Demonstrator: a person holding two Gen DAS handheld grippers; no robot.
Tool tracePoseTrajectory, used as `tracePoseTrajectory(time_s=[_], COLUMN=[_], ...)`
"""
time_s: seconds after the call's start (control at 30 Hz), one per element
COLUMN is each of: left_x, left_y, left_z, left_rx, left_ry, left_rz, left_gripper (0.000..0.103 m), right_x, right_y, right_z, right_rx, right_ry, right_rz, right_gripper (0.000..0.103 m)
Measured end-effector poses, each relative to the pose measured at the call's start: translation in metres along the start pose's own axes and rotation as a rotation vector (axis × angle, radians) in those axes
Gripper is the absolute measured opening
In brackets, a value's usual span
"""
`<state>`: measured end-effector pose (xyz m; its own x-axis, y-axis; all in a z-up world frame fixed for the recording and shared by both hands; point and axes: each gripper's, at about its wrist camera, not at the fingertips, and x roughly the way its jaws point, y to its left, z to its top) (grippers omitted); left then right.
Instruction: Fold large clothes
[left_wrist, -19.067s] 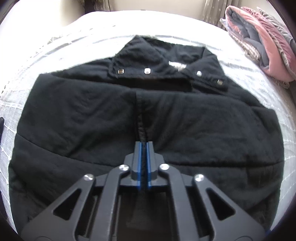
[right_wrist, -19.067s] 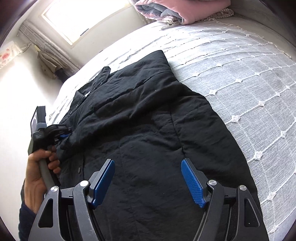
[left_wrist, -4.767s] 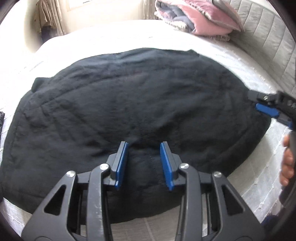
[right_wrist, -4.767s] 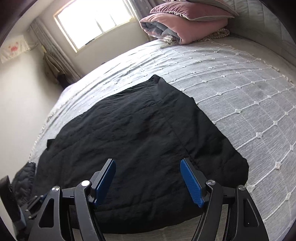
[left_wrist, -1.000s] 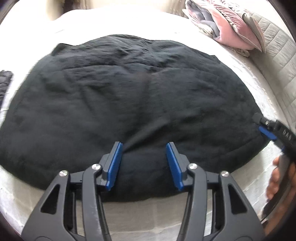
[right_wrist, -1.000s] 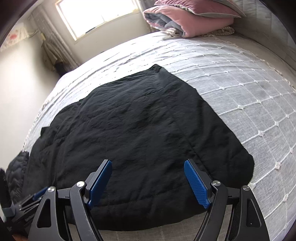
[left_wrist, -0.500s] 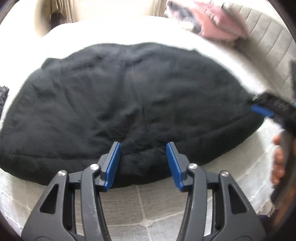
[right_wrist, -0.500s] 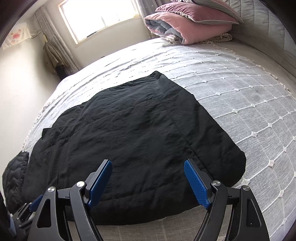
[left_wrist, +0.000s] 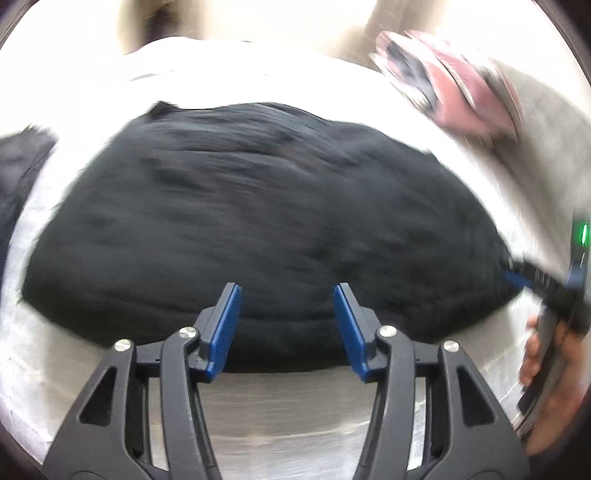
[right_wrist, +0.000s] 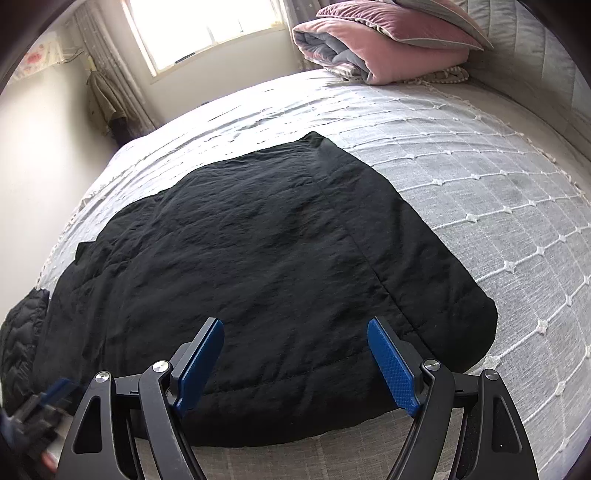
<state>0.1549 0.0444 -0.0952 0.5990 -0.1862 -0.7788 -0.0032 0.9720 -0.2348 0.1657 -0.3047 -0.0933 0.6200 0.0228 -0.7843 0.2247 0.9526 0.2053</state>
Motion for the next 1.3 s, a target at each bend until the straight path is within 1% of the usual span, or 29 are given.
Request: tracePoseTrajectory(time_s=[0.07, 0.13, 0.17, 0.2, 0.27, 0.33, 0.43, 0.53, 0.57, 0.63, 0.67, 0.73, 0.8, 0.83, 0.87, 0.93, 0.97, 1.0, 1.03, 1.07, 1.13, 1.17, 1.2, 1.23, 1.3], left_x=[-0.013, -0.026, -0.029, -0.033, -0.034, -0.031, -0.020, -0.012, -0.013, -0.017, -0.019, -0.022, -0.026, -0.026, -0.026, -0.025, -0.024, -0.024, -0.024, -0.025, -0.025, -0.024, -0.022, -0.019, -0.012], left_y=[0.042, 0.094, 0.110, 0.134, 0.158, 0.175, 0.182, 0.186, 0.187, 0.188, 0.187, 0.187, 0.188, 0.190, 0.194, 0.201, 0.204, 0.206, 0.206, 0.206, 0.204, 0.202, 0.201, 0.200, 0.201], left_z=[0.003, 0.001, -0.002, -0.006, -0.014, -0.021, -0.029, -0.031, -0.032, -0.030, -0.030, -0.030, -0.031, -0.031, -0.032, -0.034, -0.035, -0.036, -0.036, -0.036, -0.035, -0.035, -0.035, -0.035, -0.035], left_rx=[-0.088, -0.207, -0.246, -0.301, -0.346, -0.356, -0.348, -0.356, -0.364, -0.377, -0.382, -0.383, -0.392, -0.399, -0.417, -0.472, -0.501, -0.520, -0.530, -0.540, -0.542, -0.541, -0.543, -0.547, -0.567], left_ry=[-0.027, -0.052, -0.054, -0.053, -0.046, -0.020, 0.015, 0.034, 0.034, 0.031, 0.027, 0.024, 0.020, 0.022, 0.029, 0.046, 0.053, 0.059, 0.059, 0.051, 0.038, 0.039, 0.044, 0.049, 0.061], left_rz=[0.037, 0.082, 0.088, 0.091, 0.099, 0.087, 0.066, 0.058, 0.049, 0.038, 0.035, 0.026, 0.005, -0.007, -0.025, -0.071, -0.108, -0.145, -0.167, -0.196, -0.216, -0.228, -0.241, -0.252, -0.239], left_gripper=[0.054, 0.054, 0.055, 0.055, 0.055, 0.055, 0.055, 0.058, 0.058, 0.058, 0.058, 0.058, 0.058, 0.058, 0.058, 0.058, 0.058, 0.058, 0.058, 0.058, 0.061, 0.065, 0.067, 0.067, 0.067], right_x=[-0.001, -0.003, -0.004, -0.004, -0.004, -0.005, -0.005, 0.006, 0.016, 0.019, 0.016, 0.003, -0.027, -0.039, -0.041, -0.031, -0.013, 0.000, 0.014, 0.019, 0.014, 0.011, 0.004, -0.003, -0.016], right_y=[-0.003, -0.006, -0.008, -0.013, -0.024, -0.038, -0.057, -0.062, -0.064, -0.063, -0.062, -0.064, -0.068, -0.071, -0.075, -0.084, -0.087, -0.087, -0.087, -0.088, -0.085, -0.083, -0.078, -0.071, -0.055], right_z=[0.001, 0.001, 0.002, 0.002, 0.003, 0.004, 0.004, 0.002, 0.000, 0.000, 0.000, 0.001, 0.002, -0.001, -0.007, -0.018, -0.024, -0.025, -0.025, -0.024, -0.022, -0.021, -0.018, -0.016, -0.011], right_rx=[0.013, 0.024, 0.030, 0.043, 0.073, 0.130, 0.231, 0.256, 0.250, 0.229, 0.227, 0.246, 0.260, 0.273, 0.298, 0.348, 0.364, 0.361, 0.356, 0.354, 0.352, 0.348, 0.325, 0.295, 0.215], right_ry=[-0.004, -0.006, -0.006, -0.005, -0.001, 0.003, -0.001, -0.008, 0.003, -0.012, -0.023, -0.047, -0.143, -0.174, -0.159, -0.073, 0.013, 0.057, 0.107, 0.119, 0.100, 0.091, 0.069, 0.040, -0.024], right_rz=[0.001, 0.004, 0.000, -0.009, -0.013, 0.039, 0.137, 0.167, 0.166, 0.166, 0.167, 0.162, 0.148, 0.146, 0.146, 0.158, 0.166, 0.157, 0.124, 0.116, 0.095, 0.084, 0.053, 0.020, -0.029], right_gripper=[0.081, 0.081, 0.082, 0.082, 0.081, 0.081, 0.081, 0.081, 0.081, 0.081, 0.080, 0.079, 0.081, 0.081, 0.081, 0.081, 0.082, 0.082, 0.083, 0.083, 0.083, 0.083, 0.083, 0.083, 0.083])
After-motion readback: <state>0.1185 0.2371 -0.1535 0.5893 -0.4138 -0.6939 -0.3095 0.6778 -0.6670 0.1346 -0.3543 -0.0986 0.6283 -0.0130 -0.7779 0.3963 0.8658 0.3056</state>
